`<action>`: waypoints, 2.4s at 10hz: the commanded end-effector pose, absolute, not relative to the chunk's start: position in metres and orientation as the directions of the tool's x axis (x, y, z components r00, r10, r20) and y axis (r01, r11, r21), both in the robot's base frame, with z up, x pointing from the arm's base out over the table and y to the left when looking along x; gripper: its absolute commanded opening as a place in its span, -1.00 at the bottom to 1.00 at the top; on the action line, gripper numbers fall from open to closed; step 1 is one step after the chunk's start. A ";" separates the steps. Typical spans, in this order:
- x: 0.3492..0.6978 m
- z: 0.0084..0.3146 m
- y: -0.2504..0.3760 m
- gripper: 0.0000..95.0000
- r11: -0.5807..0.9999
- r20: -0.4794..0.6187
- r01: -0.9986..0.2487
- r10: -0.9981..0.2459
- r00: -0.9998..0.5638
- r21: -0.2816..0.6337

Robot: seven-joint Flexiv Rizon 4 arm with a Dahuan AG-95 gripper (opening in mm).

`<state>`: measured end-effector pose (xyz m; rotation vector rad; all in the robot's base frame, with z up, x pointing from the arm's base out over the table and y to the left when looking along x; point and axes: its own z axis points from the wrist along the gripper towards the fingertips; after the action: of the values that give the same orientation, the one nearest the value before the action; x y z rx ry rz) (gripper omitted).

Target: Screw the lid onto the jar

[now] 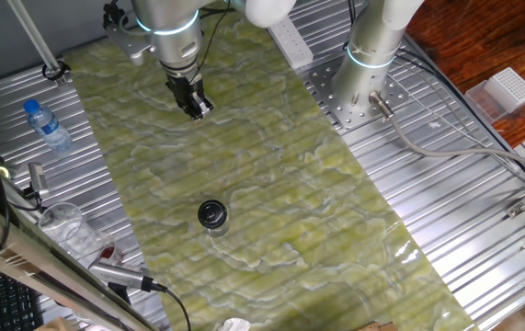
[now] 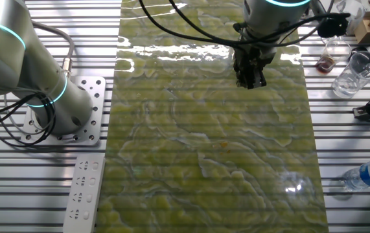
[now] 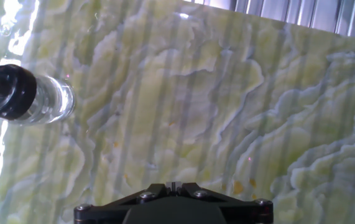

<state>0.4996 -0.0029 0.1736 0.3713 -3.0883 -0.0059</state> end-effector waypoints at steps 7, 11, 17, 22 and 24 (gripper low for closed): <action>0.498 0.174 -0.003 -1.00 0.964 0.025 -0.266 -0.266 -0.964 0.006; 0.498 0.174 -0.003 -1.00 0.956 0.023 -0.293 -0.293 -0.956 0.007; 0.498 0.172 -0.003 -1.00 0.942 0.022 -0.337 -0.337 -0.941 0.007; 0.498 0.172 -0.004 -1.00 0.936 0.022 -0.352 -0.352 -0.936 0.007; 0.498 0.171 -0.004 -1.00 0.935 0.022 -0.353 -0.353 -0.935 0.007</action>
<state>0.4982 -0.0037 0.1715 0.5598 -3.0676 -0.0043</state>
